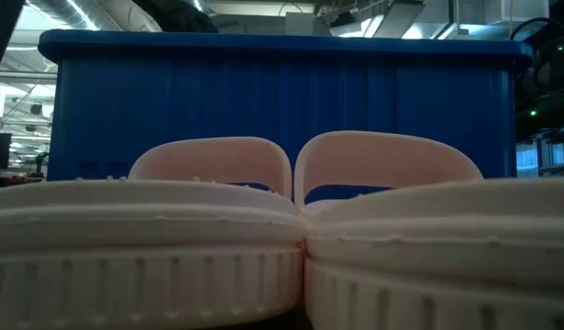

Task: Pick and place slides into bin
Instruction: Put the black slide into the blue bin

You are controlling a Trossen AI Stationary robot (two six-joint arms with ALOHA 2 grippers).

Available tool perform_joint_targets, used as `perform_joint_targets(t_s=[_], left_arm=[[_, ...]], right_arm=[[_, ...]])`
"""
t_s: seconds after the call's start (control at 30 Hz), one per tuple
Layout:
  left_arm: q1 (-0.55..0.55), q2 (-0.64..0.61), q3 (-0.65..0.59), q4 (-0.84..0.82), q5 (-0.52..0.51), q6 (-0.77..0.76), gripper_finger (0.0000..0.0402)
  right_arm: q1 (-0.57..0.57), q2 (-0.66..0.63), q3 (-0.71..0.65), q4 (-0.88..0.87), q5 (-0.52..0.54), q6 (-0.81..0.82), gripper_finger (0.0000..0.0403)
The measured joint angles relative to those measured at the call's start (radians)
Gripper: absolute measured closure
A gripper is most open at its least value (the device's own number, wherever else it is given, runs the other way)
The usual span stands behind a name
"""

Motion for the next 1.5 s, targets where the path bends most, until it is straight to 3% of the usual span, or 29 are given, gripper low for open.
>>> perform_joint_targets(t_s=[0.13,0.43,0.6,0.77,0.93,1.3,1.5], left_arm=[[0.000,-0.117,0.000,0.009,0.108,-0.046,0.0190],[-0.086,-0.358,0.000,0.209,0.548,-0.083,0.0190],[-0.193,-0.424,0.000,0.359,0.643,-0.167,0.0190],[-0.301,-0.440,0.000,0.441,0.642,-0.252,0.0190],[-0.403,-0.431,0.000,0.433,0.547,-0.313,0.0190],[-0.708,-0.430,0.000,0.326,0.422,-0.320,0.0190],[-0.889,-0.411,-0.001,0.252,0.279,-0.335,0.0190]], right_arm=[[0.000,0.000,0.000,0.000,0.000,0.000,0.0289],[0.000,0.000,0.000,0.000,0.000,0.000,0.0289],[0.000,0.000,0.000,0.000,0.000,0.000,0.0289],[0.000,0.000,0.000,0.000,0.000,-0.001,0.0289],[0.000,0.000,0.000,0.000,0.000,-0.003,0.0289],[0.000,0.000,0.000,0.000,0.000,-0.001,0.0289],[0.000,0.000,0.000,0.000,0.000,0.000,0.0289]])
